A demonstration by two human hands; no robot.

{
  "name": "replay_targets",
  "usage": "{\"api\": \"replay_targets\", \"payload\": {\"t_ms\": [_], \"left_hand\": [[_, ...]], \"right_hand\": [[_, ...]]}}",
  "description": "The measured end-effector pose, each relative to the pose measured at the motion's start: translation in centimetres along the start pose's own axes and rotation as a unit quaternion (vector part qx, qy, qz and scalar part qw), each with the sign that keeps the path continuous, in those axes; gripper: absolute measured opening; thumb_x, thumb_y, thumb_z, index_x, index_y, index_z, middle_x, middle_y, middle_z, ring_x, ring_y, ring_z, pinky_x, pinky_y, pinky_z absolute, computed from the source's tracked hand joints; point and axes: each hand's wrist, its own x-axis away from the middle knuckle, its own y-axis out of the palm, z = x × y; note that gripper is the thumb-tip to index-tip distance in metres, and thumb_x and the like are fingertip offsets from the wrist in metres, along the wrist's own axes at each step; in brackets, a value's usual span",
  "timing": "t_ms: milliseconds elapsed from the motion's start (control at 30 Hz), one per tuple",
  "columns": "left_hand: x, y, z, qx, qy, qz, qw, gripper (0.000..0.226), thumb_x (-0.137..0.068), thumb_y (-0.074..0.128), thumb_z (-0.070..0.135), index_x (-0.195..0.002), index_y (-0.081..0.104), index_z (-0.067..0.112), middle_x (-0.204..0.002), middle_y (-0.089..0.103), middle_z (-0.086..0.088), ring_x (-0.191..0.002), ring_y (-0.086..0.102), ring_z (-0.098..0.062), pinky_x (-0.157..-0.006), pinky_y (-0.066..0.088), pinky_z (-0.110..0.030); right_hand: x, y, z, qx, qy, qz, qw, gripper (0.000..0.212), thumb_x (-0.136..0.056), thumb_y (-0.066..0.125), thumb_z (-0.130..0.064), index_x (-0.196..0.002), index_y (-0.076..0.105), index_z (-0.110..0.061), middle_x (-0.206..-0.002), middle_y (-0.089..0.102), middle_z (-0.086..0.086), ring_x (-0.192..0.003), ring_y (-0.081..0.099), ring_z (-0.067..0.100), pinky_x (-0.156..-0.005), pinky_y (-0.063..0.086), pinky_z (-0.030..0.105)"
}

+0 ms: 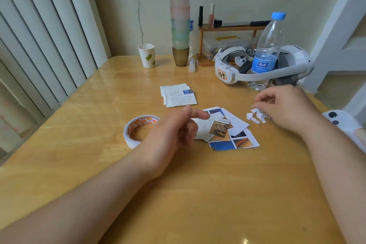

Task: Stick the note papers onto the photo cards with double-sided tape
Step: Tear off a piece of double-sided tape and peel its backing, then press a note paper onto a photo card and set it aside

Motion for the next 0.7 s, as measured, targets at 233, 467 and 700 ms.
{"api": "replay_targets", "payload": {"t_ms": [233,467,700], "left_hand": [[-0.1,1.3,-0.4,-0.137,0.063,-0.021,0.988,0.03,-0.1,0.052,0.043,-0.109,0.077,0.028,-0.079,0.058,0.012,-0.078,0.051,-0.012,-0.078,0.046,-0.027],[-0.7,0.8,-0.4,-0.122,0.07,0.021,0.99,0.03,-0.097,0.055,0.04,-0.11,0.076,0.022,-0.076,0.058,0.014,-0.076,0.052,-0.011,-0.077,0.044,-0.026],[-0.9,0.5,-0.2,-0.096,0.068,0.038,0.992,0.031,-0.096,0.054,0.04,-0.107,0.077,0.024,-0.079,0.055,0.002,-0.075,0.05,-0.015,-0.075,0.046,-0.027]], "right_hand": [[-0.7,0.4,1.4,0.02,0.029,0.026,0.999,0.016,-0.086,0.083,-0.015,-0.081,0.075,-0.029,-0.088,0.07,-0.007,-0.079,0.057,0.003,-0.061,0.038,0.021],[-0.8,0.3,1.0,0.031,0.055,0.026,0.998,0.039,-0.099,0.048,-0.004,-0.088,0.079,-0.024,-0.116,0.072,0.003,-0.074,0.054,0.006,-0.057,0.035,0.023],[-0.8,0.2,1.3,-0.056,0.042,0.051,0.996,0.021,-0.098,0.057,-0.02,-0.094,0.074,-0.032,-0.09,0.073,-0.002,-0.085,0.067,0.019,-0.071,0.052,0.033]]}}
